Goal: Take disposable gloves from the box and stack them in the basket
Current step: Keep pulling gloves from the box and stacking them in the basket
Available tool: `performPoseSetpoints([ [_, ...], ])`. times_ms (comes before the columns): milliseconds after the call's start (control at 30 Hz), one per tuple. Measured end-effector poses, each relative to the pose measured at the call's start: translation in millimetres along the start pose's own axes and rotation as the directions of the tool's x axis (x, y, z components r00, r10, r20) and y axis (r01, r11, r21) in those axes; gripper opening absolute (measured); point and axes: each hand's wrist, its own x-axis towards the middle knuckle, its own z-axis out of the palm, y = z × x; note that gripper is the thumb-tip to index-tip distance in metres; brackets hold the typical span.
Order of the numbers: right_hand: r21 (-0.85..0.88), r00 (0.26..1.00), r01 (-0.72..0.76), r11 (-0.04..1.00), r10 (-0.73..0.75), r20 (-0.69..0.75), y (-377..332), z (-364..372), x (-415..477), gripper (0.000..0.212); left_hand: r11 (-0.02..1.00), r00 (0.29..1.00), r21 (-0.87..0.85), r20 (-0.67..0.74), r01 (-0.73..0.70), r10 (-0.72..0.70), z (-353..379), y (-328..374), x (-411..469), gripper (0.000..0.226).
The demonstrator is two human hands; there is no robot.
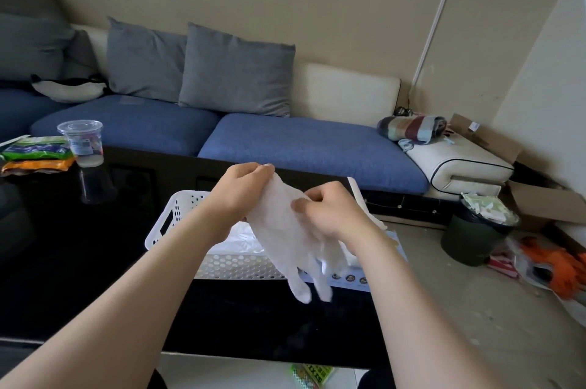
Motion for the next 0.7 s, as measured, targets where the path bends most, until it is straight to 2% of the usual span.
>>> performPoseSetpoints([
  [133, -0.06, 0.999, 0.005, 0.998, -0.002, 0.046, 10.1, 18.8, 13.1, 0.035, 0.988, 0.994, 0.151, -0.106, 0.028, -0.012, -4.4, -19.3, 11.0, 0.039],
  [233, -0.061, 0.995, -0.082, 0.995, 0.085, 0.054, 12.5, 24.8, 20.7, 0.025, 0.977, 0.98, 0.212, -0.196, 0.023, 0.019, -8.1, -29.0, 17.1, 0.037],
  [400, 0.201, 0.964, -0.247, 0.948, 0.262, -0.047, 2.3, 27.5, 26.3, 0.031, 0.973, 0.96, 0.23, -0.277, 0.029, 0.037, -15.6, -43.5, 28.0, 0.04],
  [467, 0.257, 0.951, -0.278, 0.926, 0.304, -0.066, 2.7, 30.7, 30.5, 0.031, 0.971, 0.951, 0.235, -0.305, 0.032, 0.043, -17.2, -47.6, 33.9, 0.04],
  [600, 0.243, 0.951, -0.235, 0.941, 0.274, -0.144, 7.9, 42.8, 44.0, 0.03, 0.968, 0.951, 0.237, -0.309, 0.08, -0.003, -22.9, -52.3, 38.9, 0.032],
  [700, 0.065, 0.956, -0.159, 0.985, 0.17, -0.241, 9.8, 53.0, 50.7, 0.038, 0.954, 0.958, 0.255, -0.273, 0.158, -0.086, -21.1, -55.4, 38.8, 0.023],
])
